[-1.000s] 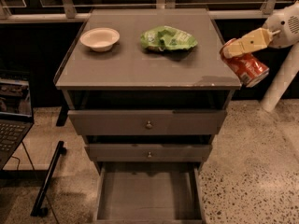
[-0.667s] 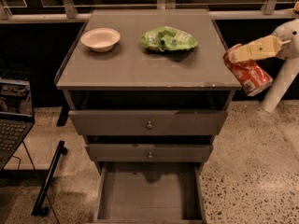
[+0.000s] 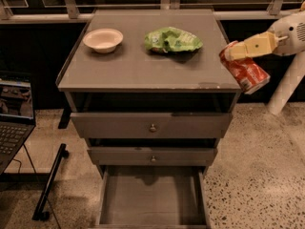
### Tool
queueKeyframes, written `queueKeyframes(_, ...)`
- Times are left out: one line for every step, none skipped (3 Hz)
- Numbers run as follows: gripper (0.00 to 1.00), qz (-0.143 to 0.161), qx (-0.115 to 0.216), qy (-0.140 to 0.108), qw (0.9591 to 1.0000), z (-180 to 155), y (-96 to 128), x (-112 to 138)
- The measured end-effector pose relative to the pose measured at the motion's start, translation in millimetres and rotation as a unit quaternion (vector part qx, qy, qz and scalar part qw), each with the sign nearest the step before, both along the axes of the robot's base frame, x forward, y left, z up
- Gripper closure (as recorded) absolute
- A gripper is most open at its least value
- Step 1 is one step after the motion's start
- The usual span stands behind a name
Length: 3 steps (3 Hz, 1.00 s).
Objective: Place coke can into bottom drawer
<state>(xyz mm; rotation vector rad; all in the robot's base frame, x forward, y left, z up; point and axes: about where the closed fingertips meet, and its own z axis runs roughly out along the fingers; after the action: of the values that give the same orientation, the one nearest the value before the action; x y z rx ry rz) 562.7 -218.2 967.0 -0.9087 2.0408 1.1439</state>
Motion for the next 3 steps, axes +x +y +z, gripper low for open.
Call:
queueKeyframes(1.00, 0.013, -0.016, -0.032, 0.9993, 4, 12, -18)
queueKeyframes(1.00, 0.031, -0.002, -0.036, 0.9989, -23, 32, -47)
queueKeyframes(1.00, -0.028, 0.043, -0.058, 0.9970, -57, 18, -63)
